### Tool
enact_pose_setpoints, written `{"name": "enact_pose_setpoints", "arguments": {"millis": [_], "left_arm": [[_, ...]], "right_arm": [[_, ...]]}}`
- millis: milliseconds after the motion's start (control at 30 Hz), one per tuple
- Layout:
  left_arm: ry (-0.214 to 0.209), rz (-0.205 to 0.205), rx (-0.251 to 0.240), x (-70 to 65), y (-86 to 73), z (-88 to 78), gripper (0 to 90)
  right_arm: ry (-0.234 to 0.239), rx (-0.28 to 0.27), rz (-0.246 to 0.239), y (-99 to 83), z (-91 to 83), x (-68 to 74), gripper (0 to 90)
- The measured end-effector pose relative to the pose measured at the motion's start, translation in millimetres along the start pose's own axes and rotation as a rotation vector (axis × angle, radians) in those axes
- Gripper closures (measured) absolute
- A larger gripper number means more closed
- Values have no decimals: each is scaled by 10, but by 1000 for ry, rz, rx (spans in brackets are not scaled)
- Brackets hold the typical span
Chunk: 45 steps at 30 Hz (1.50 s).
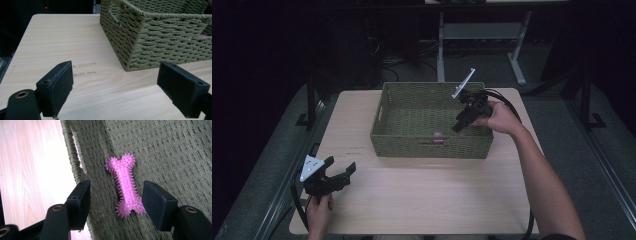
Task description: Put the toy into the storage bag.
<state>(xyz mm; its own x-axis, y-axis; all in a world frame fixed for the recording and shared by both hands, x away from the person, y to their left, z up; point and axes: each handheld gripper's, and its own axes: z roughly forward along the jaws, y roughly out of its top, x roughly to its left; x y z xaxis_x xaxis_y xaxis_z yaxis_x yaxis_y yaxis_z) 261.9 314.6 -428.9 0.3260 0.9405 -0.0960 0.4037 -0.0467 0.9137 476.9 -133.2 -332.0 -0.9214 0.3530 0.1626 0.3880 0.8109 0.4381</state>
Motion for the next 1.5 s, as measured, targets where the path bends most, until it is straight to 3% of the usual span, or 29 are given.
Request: {"name": "enact_pose_setpoints", "arguments": {"millis": [967, 1500], "left_arm": [[-3, -1, 0, -3, -2, 6, 130], [-6, 1, 4, -8, -4, 16, 130]], "right_arm": [[-15, -23, 0, -131, -155, 182, 346], [-20, -43, 18, -366, -179, 251, 334]]}}
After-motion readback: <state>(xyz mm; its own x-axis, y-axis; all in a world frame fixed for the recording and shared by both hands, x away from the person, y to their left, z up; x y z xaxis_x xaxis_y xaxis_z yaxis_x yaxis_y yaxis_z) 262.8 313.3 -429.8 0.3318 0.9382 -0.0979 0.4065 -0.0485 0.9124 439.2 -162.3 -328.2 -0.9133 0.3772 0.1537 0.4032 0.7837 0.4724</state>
